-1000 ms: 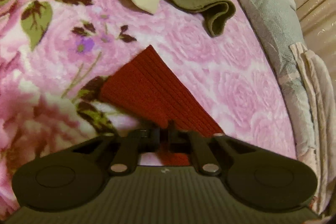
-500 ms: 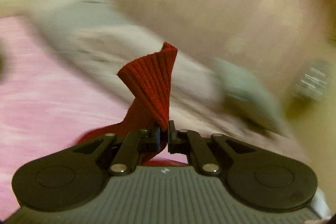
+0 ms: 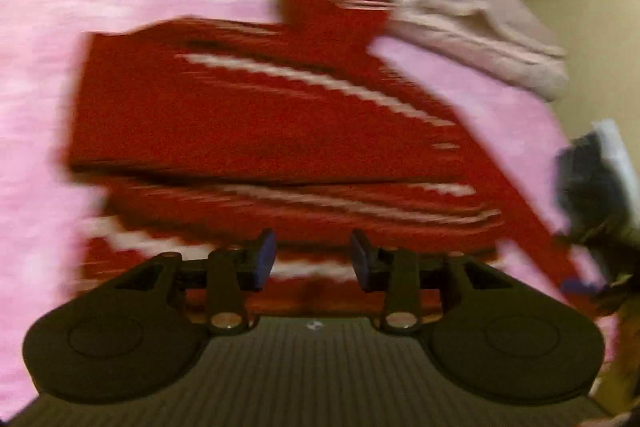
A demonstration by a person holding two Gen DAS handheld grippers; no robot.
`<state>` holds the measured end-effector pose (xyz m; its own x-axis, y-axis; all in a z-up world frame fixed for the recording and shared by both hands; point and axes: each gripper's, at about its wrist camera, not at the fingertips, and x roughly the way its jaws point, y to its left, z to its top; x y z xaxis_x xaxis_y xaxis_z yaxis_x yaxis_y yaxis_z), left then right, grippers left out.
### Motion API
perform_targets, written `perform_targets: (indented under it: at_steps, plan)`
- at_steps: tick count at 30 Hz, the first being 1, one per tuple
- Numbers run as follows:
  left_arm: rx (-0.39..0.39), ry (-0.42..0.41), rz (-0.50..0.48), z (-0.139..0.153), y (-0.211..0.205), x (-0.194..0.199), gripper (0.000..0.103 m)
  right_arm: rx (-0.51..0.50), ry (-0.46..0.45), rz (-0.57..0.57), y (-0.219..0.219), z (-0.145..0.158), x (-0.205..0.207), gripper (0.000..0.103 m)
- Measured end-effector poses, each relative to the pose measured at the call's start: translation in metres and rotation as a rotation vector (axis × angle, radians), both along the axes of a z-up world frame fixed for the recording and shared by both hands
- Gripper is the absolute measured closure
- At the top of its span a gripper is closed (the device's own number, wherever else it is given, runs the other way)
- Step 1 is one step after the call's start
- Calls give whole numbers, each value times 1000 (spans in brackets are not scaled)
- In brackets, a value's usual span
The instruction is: Fold clothes
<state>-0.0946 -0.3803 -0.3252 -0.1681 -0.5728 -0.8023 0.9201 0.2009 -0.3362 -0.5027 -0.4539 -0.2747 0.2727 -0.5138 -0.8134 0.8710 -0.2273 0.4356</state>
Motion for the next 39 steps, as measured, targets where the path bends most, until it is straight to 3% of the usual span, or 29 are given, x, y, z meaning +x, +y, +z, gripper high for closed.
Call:
perform_targets:
  at_steps: [1, 4, 7, 11, 15, 16, 18, 21, 26, 29, 32, 35, 39]
  plan:
    - [14, -33, 35, 0, 6, 17, 68, -14, -66, 10, -6, -3, 6, 12]
    - [42, -114, 117, 2, 14, 62, 68, -21, -225, 46, -31, -18, 29, 39]
    - [56, -167, 162, 6, 17, 88, 68, 5, -300, 47, -56, -35, 55, 39]
    - [56, -182, 189, 6, 19, 110, 67, 22, -296, 22, -87, -52, 79, 43]
    - [56, -159, 202, 5, 17, 111, 67, 105, -271, -43, -109, -77, 86, 78]
    - [56, -159, 201, 4, 17, 111, 67, 109, -270, -46, -110, -80, 87, 95]
    - [61, -165, 190, 0, 16, 109, 67, 73, -258, -5, -114, -74, 94, 101]
    - [61, -181, 163, -4, 13, 107, 67, -112, -255, 77, -112, -40, 101, 102]
    - [44, -206, 96, -8, 2, 100, 67, -368, -178, 82, -102, 17, 83, 102]
    - [32, -255, 34, -15, -10, 89, 67, -208, -83, -1, -110, -14, 61, 102]
    - [21, -314, -13, -21, -22, 79, 67, -120, -33, -52, -109, -42, 46, 102]
    - [11, -349, -40, -26, -31, 77, 67, -115, -40, -77, -102, -52, 39, 102]
    - [-12, -299, -32, -25, -42, 78, 67, -250, -107, -58, -102, -23, 46, 102]
